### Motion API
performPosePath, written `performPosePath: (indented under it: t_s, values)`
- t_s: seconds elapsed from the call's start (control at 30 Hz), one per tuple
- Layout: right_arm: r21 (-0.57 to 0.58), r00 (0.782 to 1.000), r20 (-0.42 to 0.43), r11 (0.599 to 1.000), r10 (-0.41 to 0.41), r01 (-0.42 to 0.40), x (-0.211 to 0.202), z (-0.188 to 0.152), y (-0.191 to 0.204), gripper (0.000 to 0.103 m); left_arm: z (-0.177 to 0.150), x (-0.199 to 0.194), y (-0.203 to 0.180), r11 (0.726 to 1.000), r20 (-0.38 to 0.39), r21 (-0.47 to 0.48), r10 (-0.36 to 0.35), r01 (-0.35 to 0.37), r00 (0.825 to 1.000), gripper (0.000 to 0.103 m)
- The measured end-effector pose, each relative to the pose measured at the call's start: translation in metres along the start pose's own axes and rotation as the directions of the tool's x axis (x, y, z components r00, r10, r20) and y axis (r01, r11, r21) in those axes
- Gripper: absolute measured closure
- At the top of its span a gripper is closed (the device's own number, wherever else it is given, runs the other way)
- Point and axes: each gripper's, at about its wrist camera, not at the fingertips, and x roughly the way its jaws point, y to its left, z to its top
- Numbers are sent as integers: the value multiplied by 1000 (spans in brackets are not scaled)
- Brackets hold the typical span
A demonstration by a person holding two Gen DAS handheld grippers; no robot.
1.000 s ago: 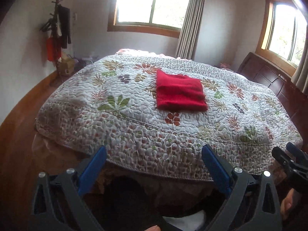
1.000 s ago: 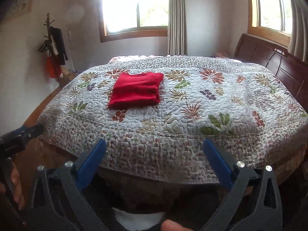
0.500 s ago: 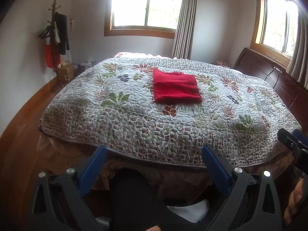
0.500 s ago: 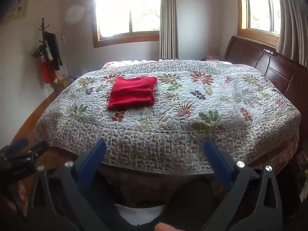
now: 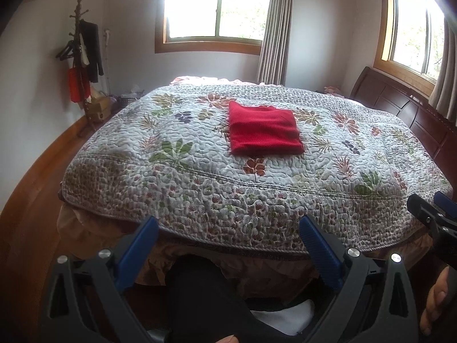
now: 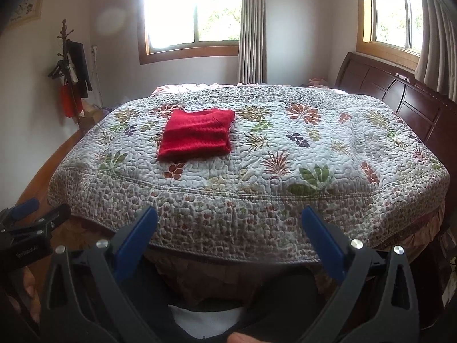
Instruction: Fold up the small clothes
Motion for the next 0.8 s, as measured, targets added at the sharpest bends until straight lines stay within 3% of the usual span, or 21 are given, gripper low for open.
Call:
performPosePath:
  t_s: [0.2, 0.8]
  values:
    - [-11, 999, 30, 999, -42, 42, 4, 0, 1, 3, -3, 13, -6, 1000, -27, 15, -4, 4, 1000, 4]
    - [16, 1000, 2, 1000, -21, 21, 37, 20, -10, 3, 17, 45, -13, 1000, -73, 16, -2, 3, 997, 4]
